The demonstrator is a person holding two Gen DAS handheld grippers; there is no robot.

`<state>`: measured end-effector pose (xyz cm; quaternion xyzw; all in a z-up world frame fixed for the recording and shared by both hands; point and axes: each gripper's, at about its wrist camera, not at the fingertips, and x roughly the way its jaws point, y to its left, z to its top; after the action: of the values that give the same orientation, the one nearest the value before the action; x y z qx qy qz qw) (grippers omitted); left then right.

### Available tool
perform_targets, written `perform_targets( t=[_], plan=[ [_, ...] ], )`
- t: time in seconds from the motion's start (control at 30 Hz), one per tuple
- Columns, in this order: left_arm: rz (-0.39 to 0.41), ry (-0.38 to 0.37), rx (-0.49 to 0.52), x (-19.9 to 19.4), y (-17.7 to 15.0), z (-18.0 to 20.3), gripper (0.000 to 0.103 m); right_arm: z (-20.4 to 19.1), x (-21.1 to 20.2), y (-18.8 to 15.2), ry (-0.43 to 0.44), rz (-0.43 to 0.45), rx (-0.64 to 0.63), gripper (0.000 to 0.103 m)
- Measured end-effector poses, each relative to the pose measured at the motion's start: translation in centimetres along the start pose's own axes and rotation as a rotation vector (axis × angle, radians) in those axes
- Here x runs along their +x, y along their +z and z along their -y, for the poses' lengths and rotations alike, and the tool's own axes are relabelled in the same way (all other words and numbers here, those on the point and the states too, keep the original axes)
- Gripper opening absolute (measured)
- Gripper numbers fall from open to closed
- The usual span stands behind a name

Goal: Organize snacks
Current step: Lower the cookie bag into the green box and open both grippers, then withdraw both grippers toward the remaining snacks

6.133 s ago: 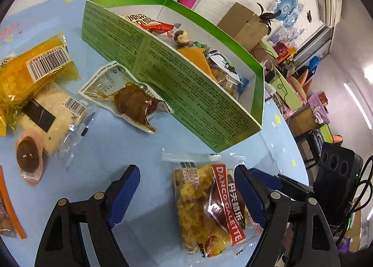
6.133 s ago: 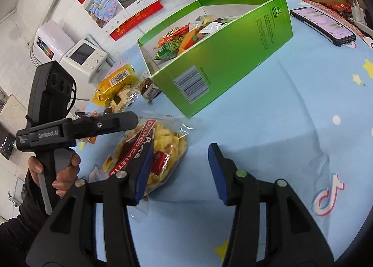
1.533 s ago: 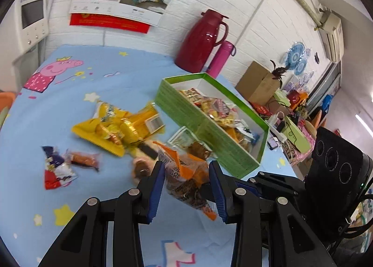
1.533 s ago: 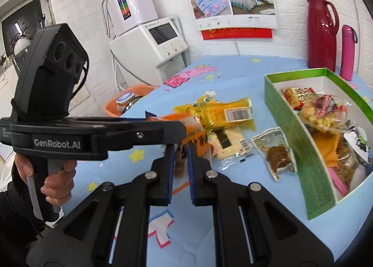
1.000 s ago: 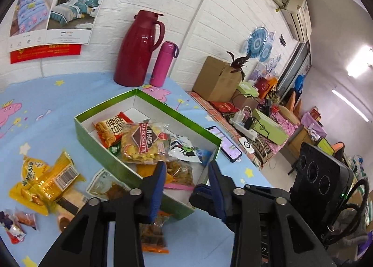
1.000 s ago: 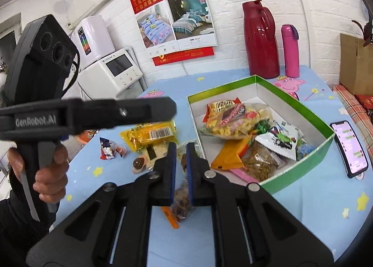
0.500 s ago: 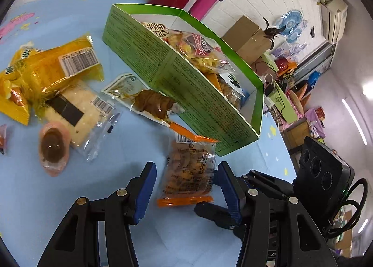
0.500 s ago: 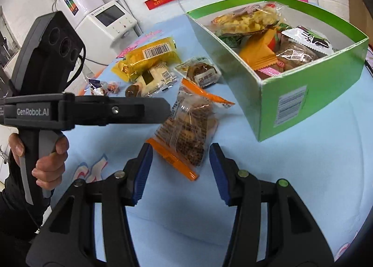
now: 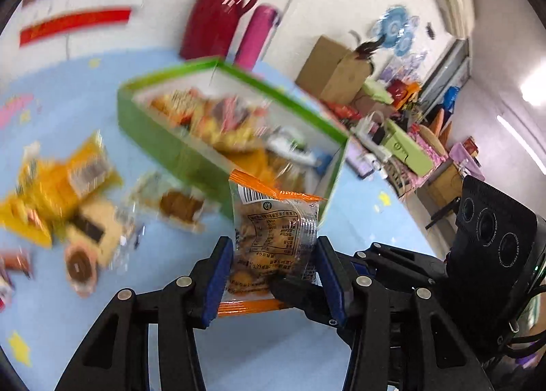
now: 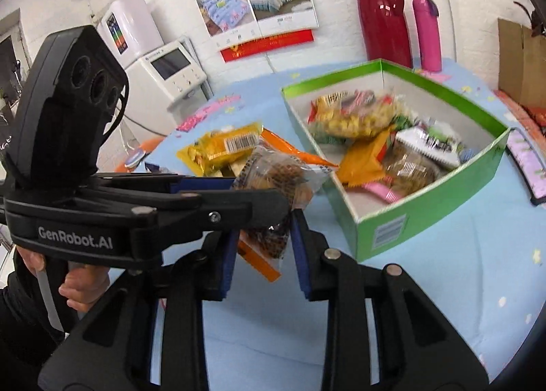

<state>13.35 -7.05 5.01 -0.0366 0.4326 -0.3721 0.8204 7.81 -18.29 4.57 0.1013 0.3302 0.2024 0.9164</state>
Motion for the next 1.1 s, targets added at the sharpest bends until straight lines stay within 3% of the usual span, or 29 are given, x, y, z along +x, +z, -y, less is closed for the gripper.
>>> perform_targets(
  t=[0.2,0.4,0.47,0.53,0.57,0.7,0.83,0.9,1.1],
  plan=[
    [0.077,-0.049,0.056,0.6,5.0,3.1,0.05,2.3,-2.9,3.4,-0.063,0.124,-0.019,0.032],
    [0.062,-0.062,0.058,3.9,7.7,3.2,0.05,4.8,-1.7,4.8,-0.111,0.139,-0.014,0.032],
    [0.045,-0.04,0.062,5.1,8.0,3.0,0.056,5.5,-0.9,4.8,-0.126,0.138,-0.012,0.034],
    [0.019,0.025,0.035,6.2,7.9,2.4,0.085,6.3,0.2,4.2,-0.174,0.109,-0.007,0.054],
    [0.025,0.054,0.012,6.4,7.6,2.0,0.087,6.5,0.4,3.7,-0.193,0.098,-0.007,0.071],
    [0.011,0.076,-0.045,6.6,6.5,-0.1,0.088,7.4,0.4,2.7,-0.207,0.081,0.012,0.075],
    [0.031,0.068,-0.079,4.8,6.0,-0.9,0.088,7.2,-0.6,3.3,-0.186,0.101,0.04,0.076],
    [0.058,0.088,-0.065,3.2,5.7,-0.7,0.088,6.3,-1.7,3.6,-0.175,0.127,0.041,0.081],
    [0.122,0.161,-0.059,-2.2,3.7,-0.5,0.088,2.9,-3.9,3.8,-0.134,0.168,-0.009,0.082]
  ],
)
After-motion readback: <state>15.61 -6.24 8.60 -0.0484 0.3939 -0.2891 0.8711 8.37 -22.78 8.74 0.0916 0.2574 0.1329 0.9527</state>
